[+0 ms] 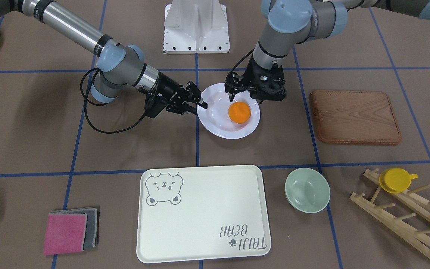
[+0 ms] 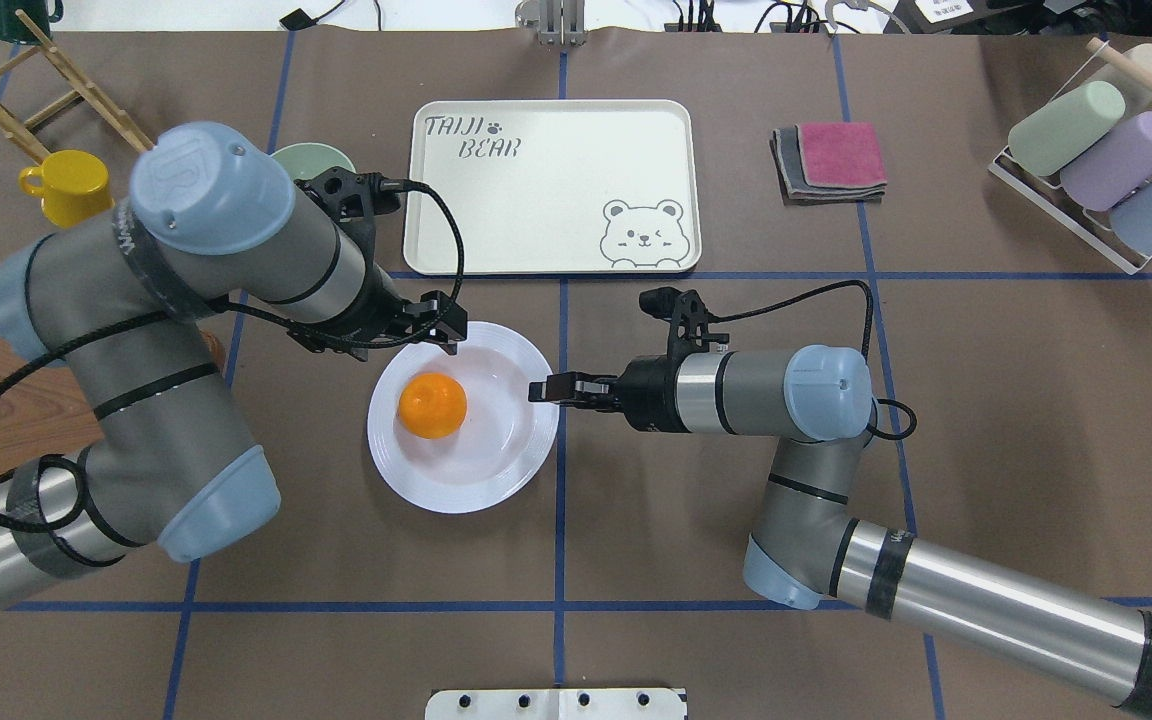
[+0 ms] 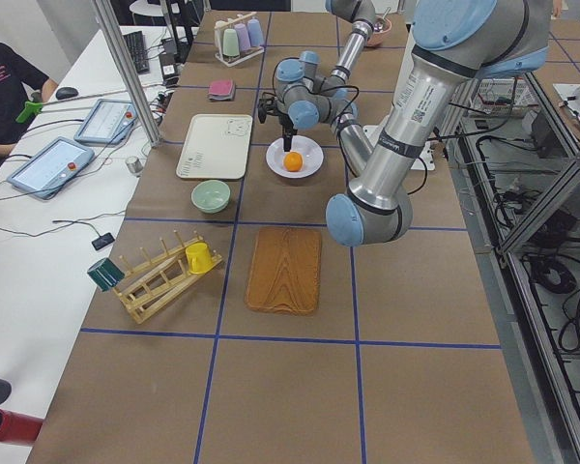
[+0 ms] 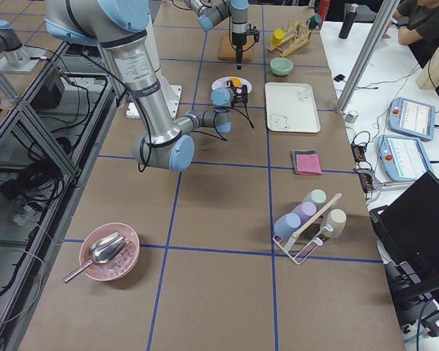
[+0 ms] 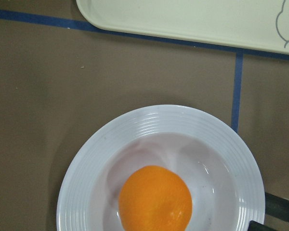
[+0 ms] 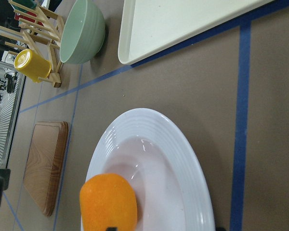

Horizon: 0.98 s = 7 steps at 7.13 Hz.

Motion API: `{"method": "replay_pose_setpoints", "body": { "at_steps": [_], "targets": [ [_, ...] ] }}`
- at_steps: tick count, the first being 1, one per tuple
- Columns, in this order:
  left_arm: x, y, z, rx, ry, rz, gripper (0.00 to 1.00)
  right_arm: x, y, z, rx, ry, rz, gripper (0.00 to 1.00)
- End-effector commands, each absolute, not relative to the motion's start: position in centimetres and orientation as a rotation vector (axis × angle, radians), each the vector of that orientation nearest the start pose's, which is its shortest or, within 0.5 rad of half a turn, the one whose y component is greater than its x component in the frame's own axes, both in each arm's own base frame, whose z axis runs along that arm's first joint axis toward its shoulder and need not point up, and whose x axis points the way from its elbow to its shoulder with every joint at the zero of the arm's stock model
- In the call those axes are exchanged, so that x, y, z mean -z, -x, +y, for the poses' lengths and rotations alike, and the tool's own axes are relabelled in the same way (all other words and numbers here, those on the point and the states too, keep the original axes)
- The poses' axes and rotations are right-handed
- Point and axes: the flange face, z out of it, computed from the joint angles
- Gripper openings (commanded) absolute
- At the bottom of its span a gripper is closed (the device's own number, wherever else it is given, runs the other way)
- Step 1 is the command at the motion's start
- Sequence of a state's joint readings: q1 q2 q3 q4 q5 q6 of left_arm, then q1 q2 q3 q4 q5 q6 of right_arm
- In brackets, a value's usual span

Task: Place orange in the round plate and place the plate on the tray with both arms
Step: 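Lower the orange into the white plate and open the left gripper, then grip the white plate rim with the right gripper and tilt it up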

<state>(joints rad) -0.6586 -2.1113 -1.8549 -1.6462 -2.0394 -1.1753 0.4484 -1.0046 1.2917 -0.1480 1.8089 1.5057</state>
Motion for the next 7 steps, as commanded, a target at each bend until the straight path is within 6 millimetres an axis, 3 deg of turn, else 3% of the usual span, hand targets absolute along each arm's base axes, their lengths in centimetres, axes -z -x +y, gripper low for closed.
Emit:
{"method": "replay_pose_setpoints", "body": {
  "at_steps": [1, 4, 7],
  "targets": [
    [-23.0, -39.6, -46.3, -0.01, -0.082, 0.987, 0.98, -28.3, 55.9, -40.3, -0.112, -0.252, -1.72, 0.24],
    [-23.4, -38.8, -46.7, -0.02, -0.098, 0.981, 0.98, -28.0, 55.7, -40.3, -0.122, -0.247, -1.726, 0.12],
    [-23.4, -38.5, -46.7, -0.017, -0.1, 0.982, 0.98, -28.7, 56.5, -39.9, -0.118, -0.235, -1.705, 0.14]
  ]
}}
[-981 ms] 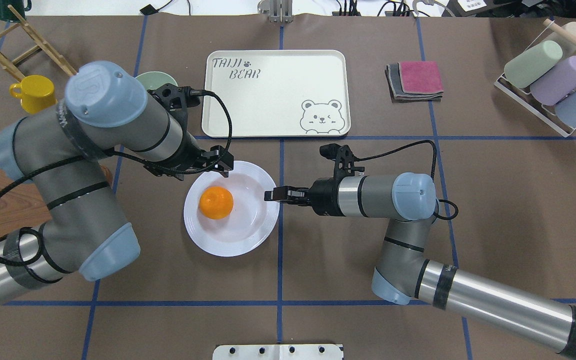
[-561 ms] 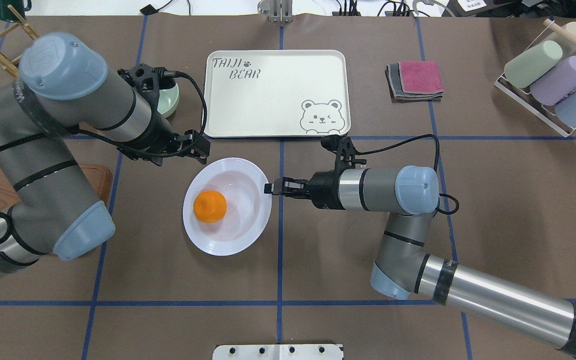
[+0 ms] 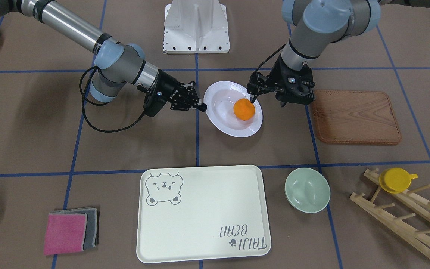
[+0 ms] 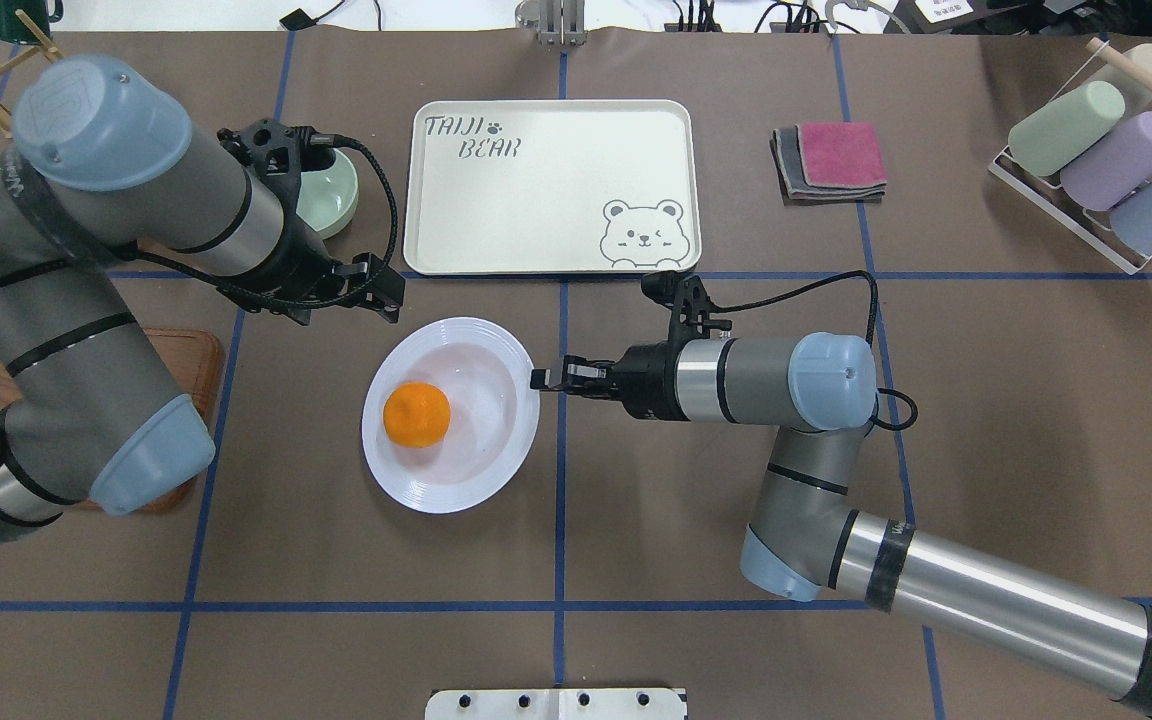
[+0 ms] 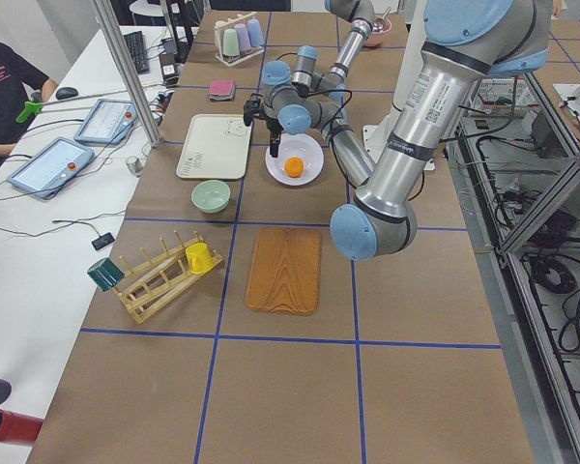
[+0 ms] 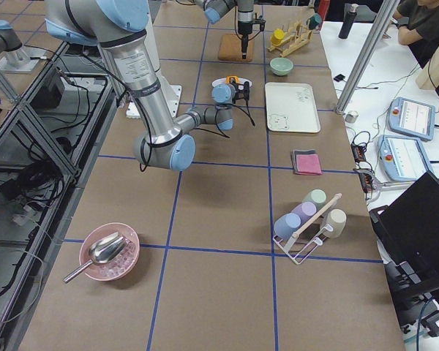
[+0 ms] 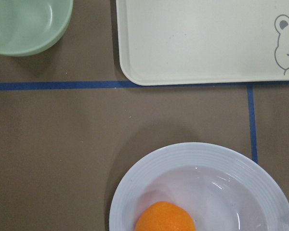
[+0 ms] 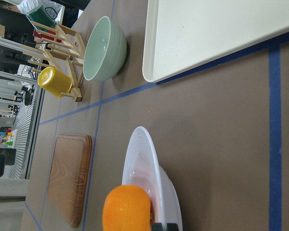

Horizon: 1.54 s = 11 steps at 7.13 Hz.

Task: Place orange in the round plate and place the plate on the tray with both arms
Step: 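Grip the white plate rim with the right gripper and tilt it up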

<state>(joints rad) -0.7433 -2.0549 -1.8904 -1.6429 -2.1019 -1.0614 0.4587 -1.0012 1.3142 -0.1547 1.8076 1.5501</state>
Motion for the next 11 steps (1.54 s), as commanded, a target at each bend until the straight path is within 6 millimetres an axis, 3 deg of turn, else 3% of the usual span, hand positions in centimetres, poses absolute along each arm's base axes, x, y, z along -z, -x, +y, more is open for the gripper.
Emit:
{"method": "replay_pose_setpoints", "body": {
  "at_steps": [1, 2, 4, 11],
  "targets": [
    [-23.4, -38.5, -46.7, -0.017, -0.1, 0.982, 0.98, -28.6, 56.7, -39.8, -0.118, -0.233, -1.706, 0.14],
    [-23.4, -38.5, -46.6, -0.018, -0.099, 0.983, 0.98, -27.9, 57.0, -39.9, -0.119, -0.229, -1.702, 0.14],
    [-23.4, -38.3, -46.7, -0.016, -0.101, 0.984, 0.98, -27.4, 57.4, -39.8, -0.125, -0.211, -1.701, 0.0],
    [-23.5, -37.8, -47.1, -0.006, -0.105, 0.981, 0.98, -26.5, 56.0, -40.1, -0.235, -0.124, -1.783, 0.0]
  ]
}}
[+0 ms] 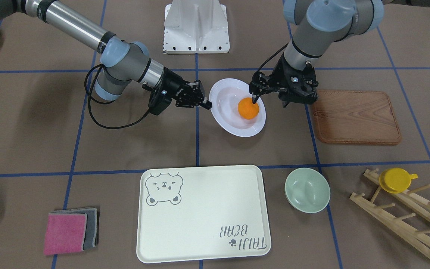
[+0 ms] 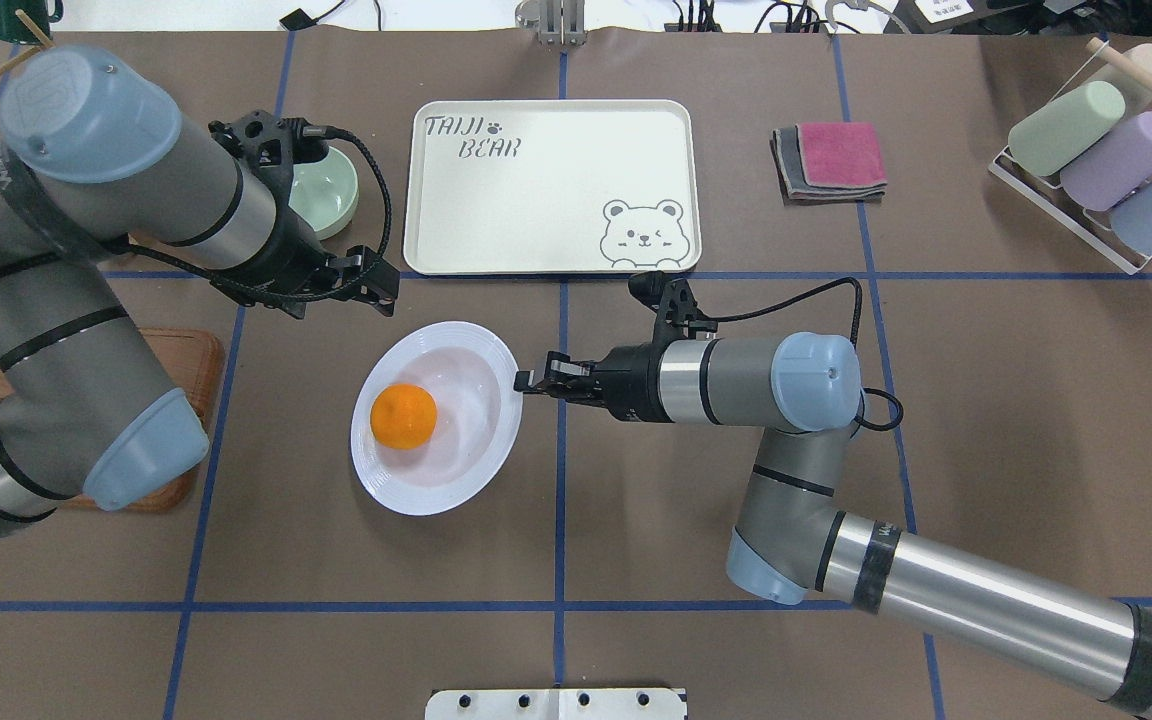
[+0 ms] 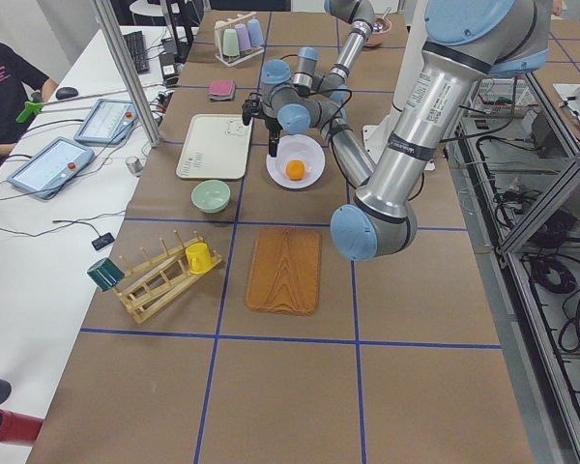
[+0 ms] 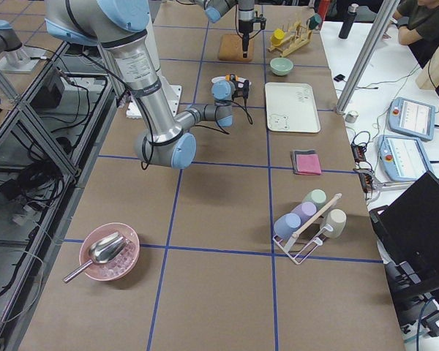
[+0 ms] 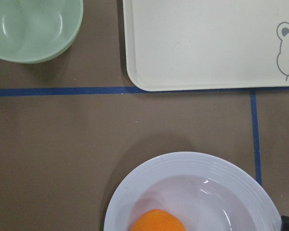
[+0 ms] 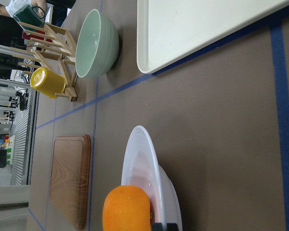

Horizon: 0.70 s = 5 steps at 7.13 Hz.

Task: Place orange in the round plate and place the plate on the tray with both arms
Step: 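Grip the white plate rim with the right gripper and tilt it up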

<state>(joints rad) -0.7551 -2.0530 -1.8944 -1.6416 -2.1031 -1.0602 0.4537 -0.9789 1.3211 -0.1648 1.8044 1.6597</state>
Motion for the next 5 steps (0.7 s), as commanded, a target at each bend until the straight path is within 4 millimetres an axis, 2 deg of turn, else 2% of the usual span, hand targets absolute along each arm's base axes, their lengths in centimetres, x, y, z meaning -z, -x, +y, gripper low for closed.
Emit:
{"method": "replay_pose_setpoints", "body": {
  "at_steps": [1, 5],
  "targets": [
    [-23.5, -37.8, -47.1, -0.006, -0.104, 0.98, 0.98, -26.3, 55.7, -40.2, -0.261, -0.126, -1.808, 0.0],
    [-23.4, -37.7, -47.2, -0.005, -0.106, 0.981, 0.98, -26.6, 54.6, -41.0, -0.341, -0.125, -1.862, 0.0]
  ]
}}
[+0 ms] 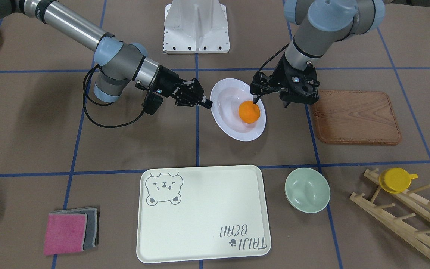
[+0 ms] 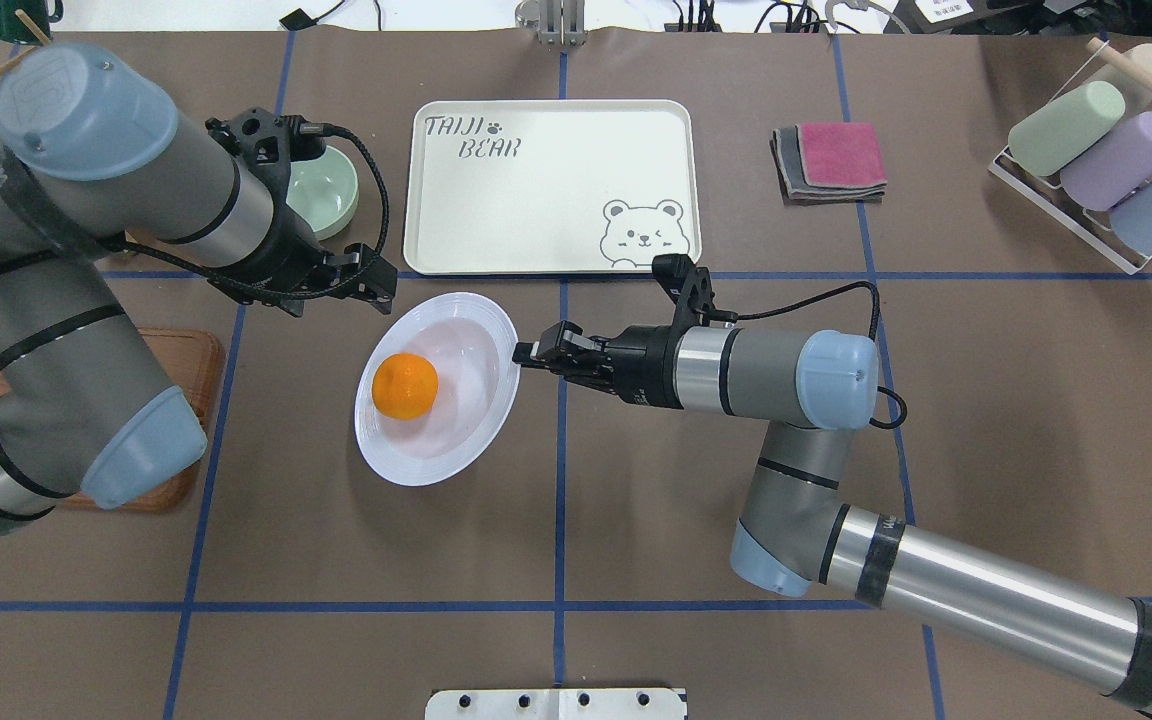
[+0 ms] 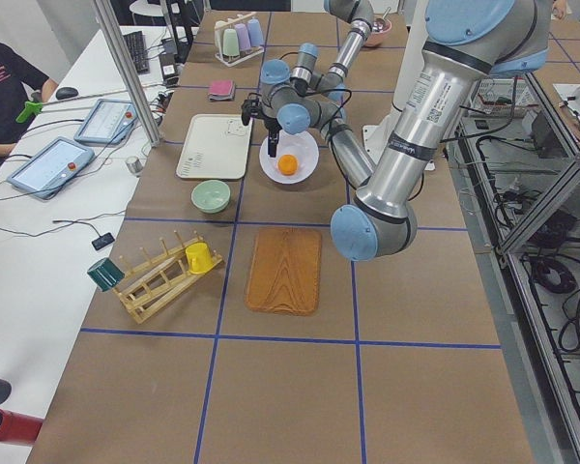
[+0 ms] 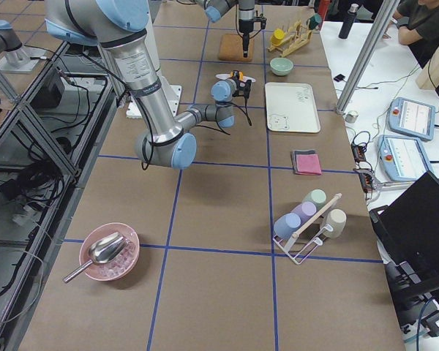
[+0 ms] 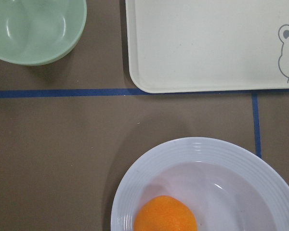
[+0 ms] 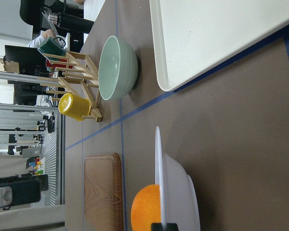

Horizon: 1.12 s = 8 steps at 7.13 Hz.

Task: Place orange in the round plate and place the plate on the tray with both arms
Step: 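Carry the plate with the orange onto the bear tray with the right gripper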

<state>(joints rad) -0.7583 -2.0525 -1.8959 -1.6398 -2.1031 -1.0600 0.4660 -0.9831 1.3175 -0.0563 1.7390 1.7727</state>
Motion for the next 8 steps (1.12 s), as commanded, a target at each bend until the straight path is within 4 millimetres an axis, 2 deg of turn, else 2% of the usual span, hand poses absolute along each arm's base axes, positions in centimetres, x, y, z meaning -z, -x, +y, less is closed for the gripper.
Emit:
{"method": "replay_pose_setpoints", "body": {
  "at_steps": [1, 2, 4, 5, 6, 7, 8],
  "targets": [
    [-23.9, -37.3, -47.4, 0.003, -0.103, 0.976, 0.97, -26.2, 54.4, -41.4, -0.381, -0.145, -1.875, 0.0],
    [-24.8, -36.0, -47.7, -0.021, -0.125, 0.964, 0.97, -26.0, 53.9, -42.0, -0.444, -0.163, -1.896, 0.0],
    [-28.3, -30.2, -49.8, -0.075, -0.139, 0.957, 0.97, -26.0, 52.7, -44.1, -0.577, -0.22, -1.908, 0.0],
    [-30.8, -27.6, -50.4, -0.112, -0.163, 0.928, 0.97, -26.7, 52.3, -45.4, -0.654, -0.26, -1.894, 0.0],
    [-32.5, -25.7, -50.9, -0.138, -0.186, 0.904, 0.97, -27.4, 52.3, -46.5, -0.761, -0.285, -1.883, 0.0],
    [-32.9, -25.0, -51.1, -0.149, -0.191, 0.903, 0.97, -28.9, 52.9, -47.4, -0.818, -0.322, -1.845, 0.0],
    [-32.9, -24.9, -51.1, -0.148, -0.193, 0.904, 0.97, -29.6, 53.7, -48.3, -0.862, -0.352, -1.811, 0.0]
  ]
}}
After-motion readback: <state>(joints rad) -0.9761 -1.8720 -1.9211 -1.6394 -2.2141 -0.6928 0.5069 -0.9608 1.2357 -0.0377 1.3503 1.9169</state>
